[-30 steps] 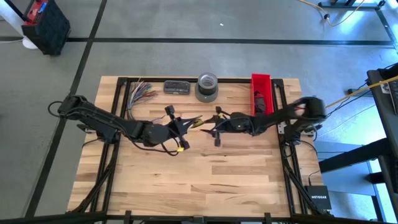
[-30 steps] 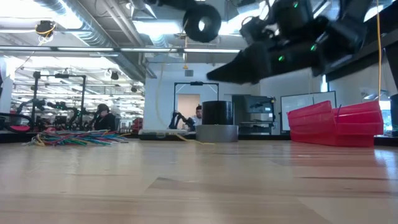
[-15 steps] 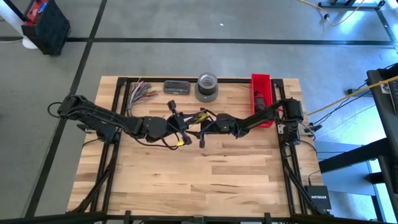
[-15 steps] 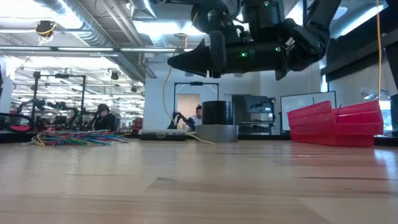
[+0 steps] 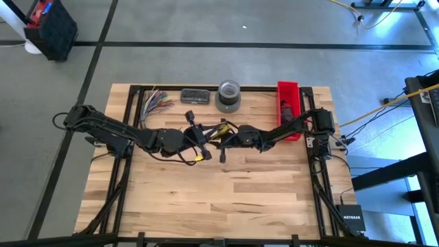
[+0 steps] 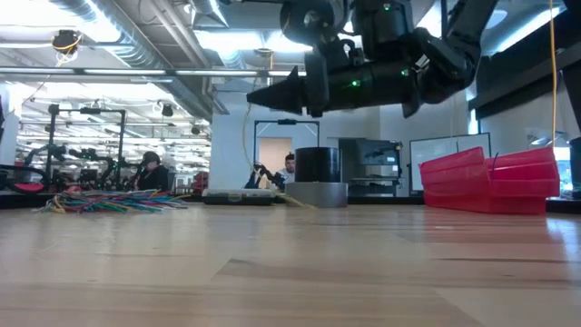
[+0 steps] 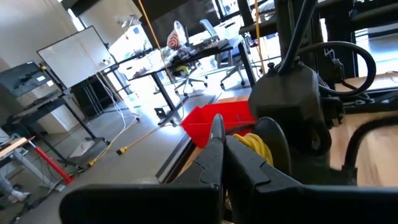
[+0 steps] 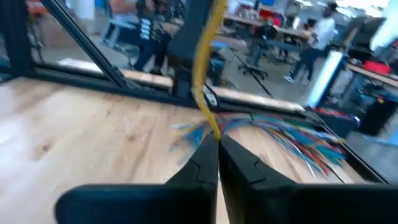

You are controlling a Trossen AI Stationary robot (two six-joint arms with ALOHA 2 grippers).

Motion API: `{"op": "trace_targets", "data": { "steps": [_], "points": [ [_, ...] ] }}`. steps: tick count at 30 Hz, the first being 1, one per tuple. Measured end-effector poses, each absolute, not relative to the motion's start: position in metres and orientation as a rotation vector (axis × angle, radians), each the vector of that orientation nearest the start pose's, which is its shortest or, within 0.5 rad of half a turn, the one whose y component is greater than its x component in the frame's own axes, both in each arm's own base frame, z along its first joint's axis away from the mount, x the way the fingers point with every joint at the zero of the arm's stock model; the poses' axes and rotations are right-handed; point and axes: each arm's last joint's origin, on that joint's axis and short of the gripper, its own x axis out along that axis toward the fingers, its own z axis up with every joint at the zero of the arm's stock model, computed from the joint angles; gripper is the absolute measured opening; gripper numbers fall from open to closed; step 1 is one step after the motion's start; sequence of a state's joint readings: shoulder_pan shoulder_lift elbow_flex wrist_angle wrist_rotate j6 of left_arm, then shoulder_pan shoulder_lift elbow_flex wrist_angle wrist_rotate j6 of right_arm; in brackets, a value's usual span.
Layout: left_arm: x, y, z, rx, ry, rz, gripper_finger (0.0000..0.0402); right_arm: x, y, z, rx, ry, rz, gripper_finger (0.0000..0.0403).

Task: Coil cords
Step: Coil the yellow wire into the black spool

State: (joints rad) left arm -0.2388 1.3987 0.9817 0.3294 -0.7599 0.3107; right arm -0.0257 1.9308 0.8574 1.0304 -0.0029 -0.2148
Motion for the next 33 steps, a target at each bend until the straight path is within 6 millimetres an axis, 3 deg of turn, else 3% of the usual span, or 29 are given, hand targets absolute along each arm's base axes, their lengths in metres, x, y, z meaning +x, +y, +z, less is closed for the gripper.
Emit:
{"op": "trace_targets", "data": {
  "steps": [3, 9, 19, 24, 33],
  "points": [
    [0.307, -0.055, 0.311, 0.358, 0.162, 0.501, 0.0000, 0.377, -0.011, 0.160, -0.219, 0.093, -0.062, 0.0015],
    [0.305, -0.060, 0.311, 0.392, 0.178, 0.535, 0.0000, 0.366, -0.012, 0.179, -0.245, 0.224, -0.085, 0.0007],
    [0.300, -0.076, 0.308, 0.430, 0.205, 0.485, 0.0000, 0.313, -0.018, 0.199, -0.244, 0.228, -0.322, 0.0003],
    [0.299, -0.075, 0.302, 0.482, 0.276, 0.479, 0.0000, 0.291, -0.018, 0.208, -0.237, 0.214, -0.375, 0.0004],
    [0.300, -0.060, 0.288, 0.561, 0.417, 0.506, 0.0000, 0.273, -0.016, 0.226, -0.098, 0.236, -0.313, 0.0002]
  ]
}}
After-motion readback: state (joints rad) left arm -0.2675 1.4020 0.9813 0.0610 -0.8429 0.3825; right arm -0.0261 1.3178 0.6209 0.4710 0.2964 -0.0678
